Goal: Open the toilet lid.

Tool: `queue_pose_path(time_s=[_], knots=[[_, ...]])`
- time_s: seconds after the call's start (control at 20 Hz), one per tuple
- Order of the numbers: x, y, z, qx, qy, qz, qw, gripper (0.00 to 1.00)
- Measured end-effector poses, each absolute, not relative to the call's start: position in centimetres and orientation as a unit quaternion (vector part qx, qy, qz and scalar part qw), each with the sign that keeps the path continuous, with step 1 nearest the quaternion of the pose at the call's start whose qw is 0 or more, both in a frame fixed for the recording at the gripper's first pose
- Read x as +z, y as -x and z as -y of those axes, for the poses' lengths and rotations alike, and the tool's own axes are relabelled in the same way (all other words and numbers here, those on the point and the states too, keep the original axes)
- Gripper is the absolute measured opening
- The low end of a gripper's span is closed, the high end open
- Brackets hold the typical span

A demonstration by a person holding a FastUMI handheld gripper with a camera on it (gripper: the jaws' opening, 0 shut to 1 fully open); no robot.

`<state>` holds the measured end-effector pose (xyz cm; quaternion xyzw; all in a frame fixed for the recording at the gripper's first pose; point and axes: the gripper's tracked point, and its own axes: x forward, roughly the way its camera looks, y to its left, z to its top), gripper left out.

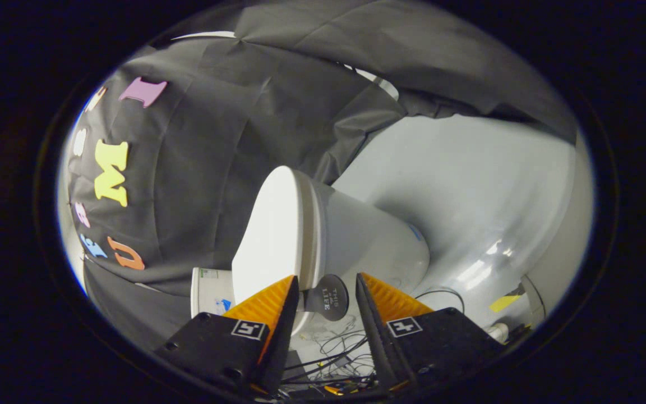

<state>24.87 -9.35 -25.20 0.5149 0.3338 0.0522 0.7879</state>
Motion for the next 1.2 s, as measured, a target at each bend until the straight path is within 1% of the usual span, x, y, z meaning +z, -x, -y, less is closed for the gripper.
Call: queue_pose_path(time_s=[0.05, 0.1, 0.15, 0.2, 0.25, 0.4, 0.55, 0.65, 1.2], knots=[[-25.0, -25.1, 9.4, 0.054, -0.526, -0.330, 0.782, 0.58], [-24.9, -25.1, 9.3, 0.056, -0.534, -0.328, 0.777, 0.54], [-25.3, -25.2, 9.5, 0.050, -0.533, -0.330, 0.778, 0.44], [-25.9, -25.0, 9.7, 0.044, -0.538, -0.327, 0.775, 0.38], [-25.2, -24.9, 10.2, 0.043, -0.552, -0.324, 0.767, 0.23], [-25.0, -24.4, 10.1, 0.060, -0.568, -0.328, 0.753, 0.17], [-24.5, -24.5, 10.1, 0.062, -0.558, -0.329, 0.759, 0.08], [-23.9, -24.3, 10.1, 0.060, -0.534, -0.334, 0.774, 0.04], [-19.7, -23.9, 9.2, 0.025, -0.490, -0.336, 0.804, 0.04]])
